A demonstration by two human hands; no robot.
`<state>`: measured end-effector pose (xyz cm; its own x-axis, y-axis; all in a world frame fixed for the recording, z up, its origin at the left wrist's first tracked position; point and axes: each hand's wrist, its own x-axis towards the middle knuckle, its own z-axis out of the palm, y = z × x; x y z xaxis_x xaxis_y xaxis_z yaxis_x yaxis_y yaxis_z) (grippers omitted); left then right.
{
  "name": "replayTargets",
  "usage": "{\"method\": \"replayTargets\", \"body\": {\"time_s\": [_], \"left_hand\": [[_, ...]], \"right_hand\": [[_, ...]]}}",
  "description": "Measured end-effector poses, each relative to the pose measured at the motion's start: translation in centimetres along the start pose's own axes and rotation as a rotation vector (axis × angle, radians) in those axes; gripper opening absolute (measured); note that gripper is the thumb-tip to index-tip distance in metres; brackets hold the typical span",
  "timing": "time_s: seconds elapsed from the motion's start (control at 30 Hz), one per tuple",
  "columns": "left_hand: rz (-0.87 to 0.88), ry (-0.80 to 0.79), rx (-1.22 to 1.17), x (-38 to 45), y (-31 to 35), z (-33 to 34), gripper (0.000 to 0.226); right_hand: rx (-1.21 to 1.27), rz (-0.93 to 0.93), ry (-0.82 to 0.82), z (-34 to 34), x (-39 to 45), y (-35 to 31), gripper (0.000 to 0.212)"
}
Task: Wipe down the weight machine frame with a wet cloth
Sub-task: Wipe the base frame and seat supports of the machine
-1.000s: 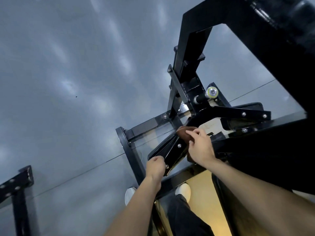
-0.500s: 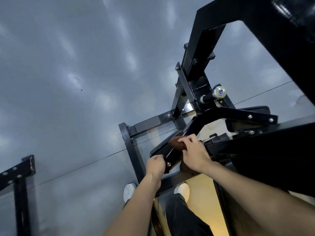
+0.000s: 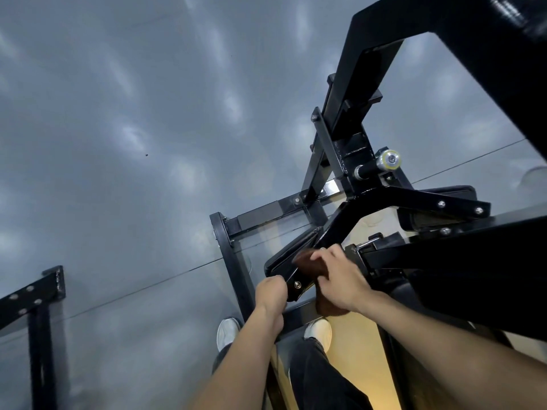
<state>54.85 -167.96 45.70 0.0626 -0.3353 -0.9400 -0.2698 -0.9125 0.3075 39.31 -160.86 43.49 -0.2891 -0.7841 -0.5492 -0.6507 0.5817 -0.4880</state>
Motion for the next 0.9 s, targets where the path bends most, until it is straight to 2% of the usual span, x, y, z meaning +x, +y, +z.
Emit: {"method": "replayTargets", "body": {"time_s": [0.07,0.1,0.27,0.37,0.47,0.57,0.7,0.77,0.9], "left_hand": [[-0.002,-0.004,-0.007,0.2,0.1,0.1,0.018],[0.000,-0.012,-0.001,0.2,0.1,0.1,0.019],[-0.056,-0.038,-0.035,0.5,0.5,-0.5,0.008],[-0.071,-0.046,-0.036,0.9,0.4,-0.9,0.018],[-0.042,-0.039,-0.012,1.0,0.5,-1.0,0.016],[-0.040,-0.051,0.013,0.8,0.5,-1.0,0.014],[-0.018,-0.078,0.106,-0.4,1.7,-0.4,0.014],[0.042,-0.083,0.159,-1.3,3.0,0.0,0.014],[0.131,-0.152,0.146,-4.0,6.7,0.4,0.017]], "right_hand": [[-0.056,-0.076,-0.107,0.4,-0.5,-0.4,0.043],[-0.087,-0.097,-0.102,0.4,-0.4,-0.4,0.043],[-0.048,0.020,0.186,-2.0,2.0,0.6,0.040],[0.044,0.139,0.311,-3.5,3.4,0.8,0.039],[0.157,0.271,0.391,-4.3,4.1,0.5,0.037],[0.081,0.212,0.269,-3.2,3.2,0.0,0.038],[0.062,0.179,-0.130,-3.1,2.6,-0.6,0.039],[0.218,0.208,-0.126,-4.4,2.9,-1.1,0.038],[0.425,0.179,0.036,-8.4,3.1,-4.4,0.042]]}}
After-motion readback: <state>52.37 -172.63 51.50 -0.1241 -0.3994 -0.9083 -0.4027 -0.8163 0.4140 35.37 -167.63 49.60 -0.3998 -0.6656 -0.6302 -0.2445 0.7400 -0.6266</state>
